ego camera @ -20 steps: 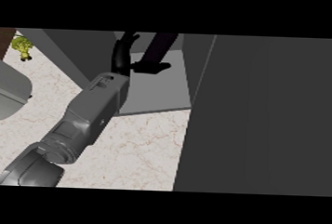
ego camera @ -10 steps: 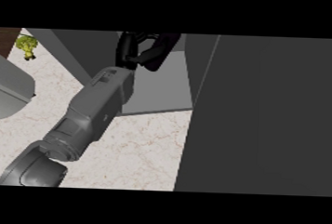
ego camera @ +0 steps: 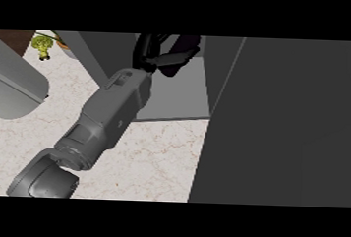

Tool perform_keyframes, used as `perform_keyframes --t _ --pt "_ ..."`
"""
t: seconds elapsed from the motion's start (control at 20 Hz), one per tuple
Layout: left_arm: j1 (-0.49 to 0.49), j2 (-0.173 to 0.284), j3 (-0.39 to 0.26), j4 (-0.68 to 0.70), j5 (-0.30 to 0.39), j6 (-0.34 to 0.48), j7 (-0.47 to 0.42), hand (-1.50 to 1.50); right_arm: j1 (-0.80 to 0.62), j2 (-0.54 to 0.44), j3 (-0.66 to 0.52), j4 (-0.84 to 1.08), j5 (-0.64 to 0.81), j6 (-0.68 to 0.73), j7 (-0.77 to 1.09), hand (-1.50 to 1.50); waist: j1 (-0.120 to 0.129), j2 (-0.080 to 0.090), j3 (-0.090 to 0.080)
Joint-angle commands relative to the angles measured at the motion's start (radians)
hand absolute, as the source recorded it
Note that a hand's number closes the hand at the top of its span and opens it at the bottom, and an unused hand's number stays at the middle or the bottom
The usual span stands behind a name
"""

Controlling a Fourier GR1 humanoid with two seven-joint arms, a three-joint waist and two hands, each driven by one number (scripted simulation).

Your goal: Pick up the wine, place it into the cabinet and close the cabinet

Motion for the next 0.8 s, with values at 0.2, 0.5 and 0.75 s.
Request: perform_keyframes --t 0.2,0.5,0.75 --pt "-0.002 -0.024 0.008 -0.035 0.016 -0.004 0.028 -1.5 0.042 -0.003 -0.032 -0.155 -0.069 0.0 0.074 -1.5 0.033 -0.008 0.001" --pt "0.057 -0.024 -0.026 -0.118 0.044 -0.088 0.069 -1.5 0.088 -0.026 -0.037 -0.212 -0.041 -0.017 0.112 -1.5 0.04 -0.022 0.001" --pt "0.17 -0.024 -0.104 -0.232 0.106 -0.135 0.054 -1.5 0.052 -0.021 -0.06 -0.157 -0.055 -0.009 0.104 -1.5 0.045 -0.025 0.001"
